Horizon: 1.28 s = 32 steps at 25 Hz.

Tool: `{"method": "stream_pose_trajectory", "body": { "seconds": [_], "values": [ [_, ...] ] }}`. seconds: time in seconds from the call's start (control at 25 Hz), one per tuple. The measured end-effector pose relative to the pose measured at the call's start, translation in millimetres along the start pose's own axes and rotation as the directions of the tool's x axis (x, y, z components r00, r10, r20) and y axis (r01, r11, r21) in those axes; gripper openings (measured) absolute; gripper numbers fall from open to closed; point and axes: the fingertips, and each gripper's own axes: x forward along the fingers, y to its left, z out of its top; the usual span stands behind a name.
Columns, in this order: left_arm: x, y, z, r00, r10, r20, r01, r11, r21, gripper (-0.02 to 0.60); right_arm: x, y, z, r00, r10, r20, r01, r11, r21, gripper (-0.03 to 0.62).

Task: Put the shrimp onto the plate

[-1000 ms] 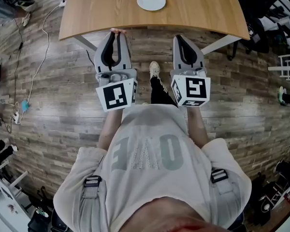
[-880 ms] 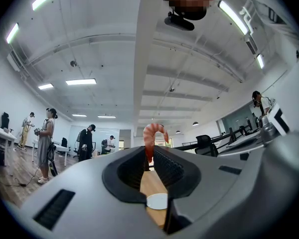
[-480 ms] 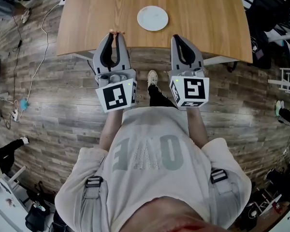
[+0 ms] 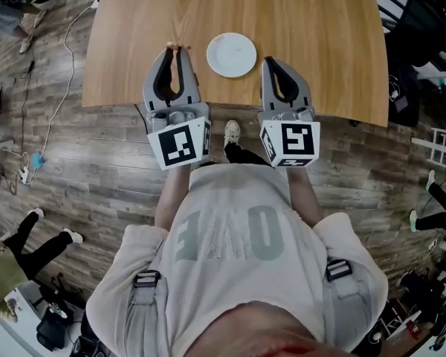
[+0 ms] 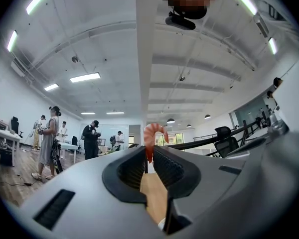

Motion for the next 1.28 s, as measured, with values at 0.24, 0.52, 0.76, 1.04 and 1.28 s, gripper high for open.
{"method": "stream_pose_trajectory", "body": {
  "seconds": [0.24,0.52,0.76,1.04,1.28],
  "values": [
    [32,0,-3,1.0,0.02,0.012,-0.02,1.0,0.003,0.052,21,-13,-6,0.999,0.029,-0.025,-0.028,0.999,0.015,0.021],
    [49,-4,2,1.0,0.008,0.015,-0.008,1.0,0.009,0.052,37,-20,6,0.999,0.04,-0.002,-0.04,0.999,0.014,0.02],
    [58,-10,14,0.999,-0.028,0.045,0.027,1.0,0.01,0.052,39,-22,23,0.999,0.025,0.037,-0.025,1.0,0.008,0.021],
    [69,-12,17,0.995,-0.084,0.058,0.084,0.996,-0.003,0.052,46,-17,26,1.0,-0.003,0.03,0.003,1.0,0.013,0.021],
    [77,-14,15,0.993,-0.107,0.058,0.107,0.994,-0.001,0.052,53,-16,30,0.999,-0.009,0.035,0.009,1.0,0.005,0.021]
  ]
}}
